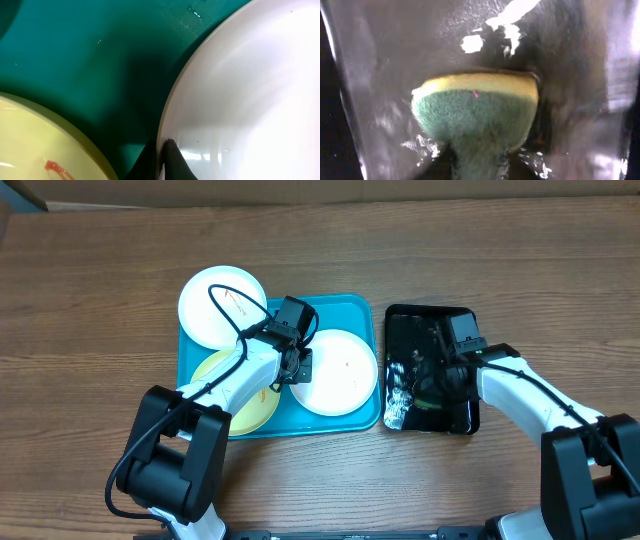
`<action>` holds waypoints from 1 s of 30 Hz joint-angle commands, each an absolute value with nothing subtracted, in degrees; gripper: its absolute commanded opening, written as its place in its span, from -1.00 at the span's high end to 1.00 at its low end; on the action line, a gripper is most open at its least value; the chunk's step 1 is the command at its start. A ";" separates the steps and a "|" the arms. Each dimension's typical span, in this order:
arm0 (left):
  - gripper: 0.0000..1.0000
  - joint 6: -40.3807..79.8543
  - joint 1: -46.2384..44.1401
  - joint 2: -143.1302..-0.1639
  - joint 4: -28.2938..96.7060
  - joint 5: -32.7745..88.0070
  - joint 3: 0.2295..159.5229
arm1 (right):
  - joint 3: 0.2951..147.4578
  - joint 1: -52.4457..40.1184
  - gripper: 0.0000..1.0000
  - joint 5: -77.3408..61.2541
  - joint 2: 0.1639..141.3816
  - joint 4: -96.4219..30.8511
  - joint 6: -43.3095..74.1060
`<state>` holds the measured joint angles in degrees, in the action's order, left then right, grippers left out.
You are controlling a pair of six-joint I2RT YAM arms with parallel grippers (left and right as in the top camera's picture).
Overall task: Clean dirty plates on tray and stack at the side
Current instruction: 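Lower right gripper and pinch the green sponge, lift it, then carry the sponge with the right gripper over the held white plate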
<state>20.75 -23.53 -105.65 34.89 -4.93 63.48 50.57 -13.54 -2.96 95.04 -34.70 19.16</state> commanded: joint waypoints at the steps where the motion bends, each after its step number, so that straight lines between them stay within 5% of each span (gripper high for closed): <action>1: 0.92 18.63 -23.59 -106.69 36.45 -6.00 62.08 | 52.82 -13.54 0.93 -3.29 94.89 -34.13 18.87; 13: 0.92 21.26 -23.59 -106.54 36.40 -8.21 62.11 | 71.99 -13.54 0.93 -6.68 91.92 -59.37 17.10; 30: 0.92 25.39 -23.59 -105.08 36.84 -12.62 62.08 | 70.48 -13.54 0.92 -6.61 92.38 -64.36 17.10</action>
